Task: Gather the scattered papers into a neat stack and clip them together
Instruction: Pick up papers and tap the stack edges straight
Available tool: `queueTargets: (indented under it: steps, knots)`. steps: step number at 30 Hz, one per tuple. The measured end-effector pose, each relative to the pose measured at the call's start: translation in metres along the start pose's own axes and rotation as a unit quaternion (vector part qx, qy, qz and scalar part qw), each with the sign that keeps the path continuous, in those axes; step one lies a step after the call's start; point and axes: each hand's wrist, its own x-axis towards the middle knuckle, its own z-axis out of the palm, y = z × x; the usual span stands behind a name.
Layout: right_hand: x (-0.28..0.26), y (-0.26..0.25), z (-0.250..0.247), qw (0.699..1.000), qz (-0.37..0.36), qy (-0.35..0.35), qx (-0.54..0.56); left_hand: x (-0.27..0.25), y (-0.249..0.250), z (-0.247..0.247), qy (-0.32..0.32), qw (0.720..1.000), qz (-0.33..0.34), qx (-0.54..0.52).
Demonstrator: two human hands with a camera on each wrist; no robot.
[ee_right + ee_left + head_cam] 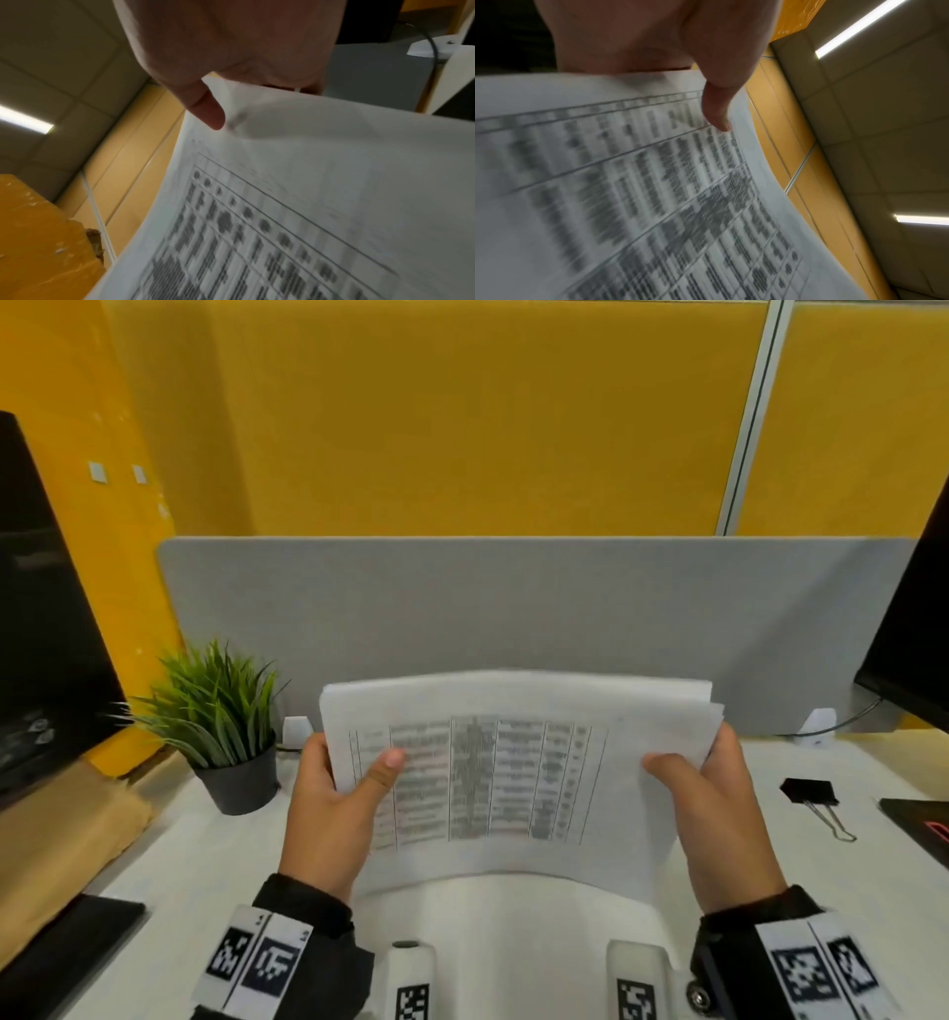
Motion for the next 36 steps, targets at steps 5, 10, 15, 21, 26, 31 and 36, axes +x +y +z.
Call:
queueTargets:
  steps: [5, 10, 15, 21, 26, 31, 36]
  knots:
    - [-0.003, 0.002, 0.002, 0.999, 0.029, -0.011, -0.008, -0.003, -0.007, 0.0, -0.022, 0.999, -0.034, 0.002]
    - [-0.001, -0.006, -0.002, 1.0, 0.007, -0.002, 0.002, 0.001, -0.001, -0.005, -0.027, 1.0, -0.01, -0.006]
    - [0.0, 0.004, -0.003, 0.998, 0.052, -0.014, -0.023, -0.001, -0.003, -0.003, -0.038, 0.999, -0.027, 0.009]
    - [0.001, -0.008, -0.003, 1.0, 0.006, 0.001, -0.01, 0.002, 0.006, -0.004, -0.036, 0.999, 0.006, 0.0]
    - [-0.001, 0.005, 0.001, 0.997, 0.056, -0.015, -0.041, -0.001, -0.009, -0.004, -0.031, 0.999, -0.025, 0.024]
    - [0.001, -0.005, -0.002, 0.999, 0.022, -0.003, -0.023, 0.004, -0.002, -0.003, -0.031, 1.0, -0.003, 0.005]
    - [0.0, 0.012, 0.003, 0.996, 0.075, -0.022, -0.033, 0.001, -0.017, -0.005, -0.033, 0.999, -0.029, 0.022]
